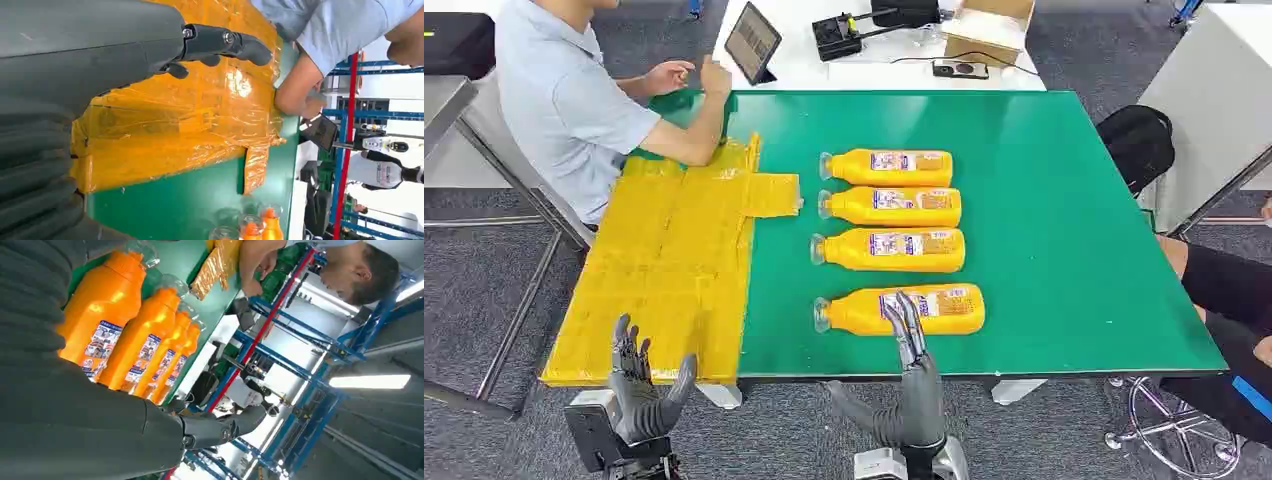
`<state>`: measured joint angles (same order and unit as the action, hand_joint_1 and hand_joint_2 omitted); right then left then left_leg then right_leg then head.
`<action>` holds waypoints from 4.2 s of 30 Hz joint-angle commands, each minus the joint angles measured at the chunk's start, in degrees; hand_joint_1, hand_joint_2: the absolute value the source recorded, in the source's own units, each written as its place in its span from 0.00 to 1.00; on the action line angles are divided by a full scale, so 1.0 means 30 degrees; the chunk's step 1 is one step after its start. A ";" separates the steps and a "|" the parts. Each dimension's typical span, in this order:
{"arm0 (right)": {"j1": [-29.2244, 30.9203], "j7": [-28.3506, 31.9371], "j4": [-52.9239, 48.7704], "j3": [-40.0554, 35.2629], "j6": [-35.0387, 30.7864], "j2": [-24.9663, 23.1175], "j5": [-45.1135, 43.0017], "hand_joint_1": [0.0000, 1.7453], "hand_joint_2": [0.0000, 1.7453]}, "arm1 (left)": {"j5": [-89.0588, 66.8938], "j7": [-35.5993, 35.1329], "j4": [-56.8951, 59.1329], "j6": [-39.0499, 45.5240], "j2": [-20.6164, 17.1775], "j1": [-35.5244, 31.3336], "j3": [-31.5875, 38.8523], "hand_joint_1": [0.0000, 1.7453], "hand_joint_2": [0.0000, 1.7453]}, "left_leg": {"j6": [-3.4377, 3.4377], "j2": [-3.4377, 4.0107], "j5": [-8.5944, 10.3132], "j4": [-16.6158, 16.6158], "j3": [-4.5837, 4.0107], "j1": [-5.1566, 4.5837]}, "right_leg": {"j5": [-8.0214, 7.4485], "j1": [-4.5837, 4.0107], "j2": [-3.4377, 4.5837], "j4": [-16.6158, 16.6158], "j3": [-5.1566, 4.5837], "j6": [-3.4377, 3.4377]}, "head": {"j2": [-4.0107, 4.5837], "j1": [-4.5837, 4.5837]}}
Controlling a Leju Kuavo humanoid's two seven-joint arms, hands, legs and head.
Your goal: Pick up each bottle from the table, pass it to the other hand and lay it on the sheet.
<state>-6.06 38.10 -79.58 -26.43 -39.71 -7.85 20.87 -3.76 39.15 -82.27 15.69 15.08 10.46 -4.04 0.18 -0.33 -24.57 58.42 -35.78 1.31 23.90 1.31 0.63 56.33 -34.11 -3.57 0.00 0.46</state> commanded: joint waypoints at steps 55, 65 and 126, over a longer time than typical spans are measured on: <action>0.0509 -0.6042 0.0588 0.7146 -0.0055 0.2910 0.9115 0.00 1.00 | -0.0926 0.0285 0.2651 0.0316 0.0591 -0.2092 -0.1310 0.00 1.00 | -0.0035 -0.0081 0.0009 -0.0019 0.0042 -0.0026 | 0.0012 0.0014 -0.0101 -0.0027 0.0063 0.0017 | 0.0000 0.0015; 0.4079 -0.9472 0.4209 0.6968 0.4451 0.3744 1.2666 0.00 1.00 | -0.0039 0.0282 0.2147 0.1169 0.0131 -0.1834 -0.2346 0.00 1.00 | -0.0031 0.0049 -0.0015 -0.0038 0.0121 -0.0040 | -0.0018 0.0014 0.0030 -0.0043 0.0114 0.0048 | 0.0000 0.0000; 0.9296 -0.9219 1.4833 0.3502 0.8062 0.3652 1.1956 1.00 1.00 | -0.0601 -0.0437 0.3274 0.0528 -0.0229 -0.2775 -0.3761 0.00 1.00 | -0.0031 -0.0021 0.0006 -0.0049 0.0216 -0.0010 | -0.0008 -0.0013 -0.0059 -0.0066 0.0209 0.0045 | 0.0000 0.0007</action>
<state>22.42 10.34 -42.53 -12.94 -18.18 2.80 57.20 -5.90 37.75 -75.89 17.29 16.41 3.80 -14.58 0.14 -0.27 -24.56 58.44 -35.36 1.26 23.84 1.34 0.64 56.31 -33.79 -3.62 0.00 0.48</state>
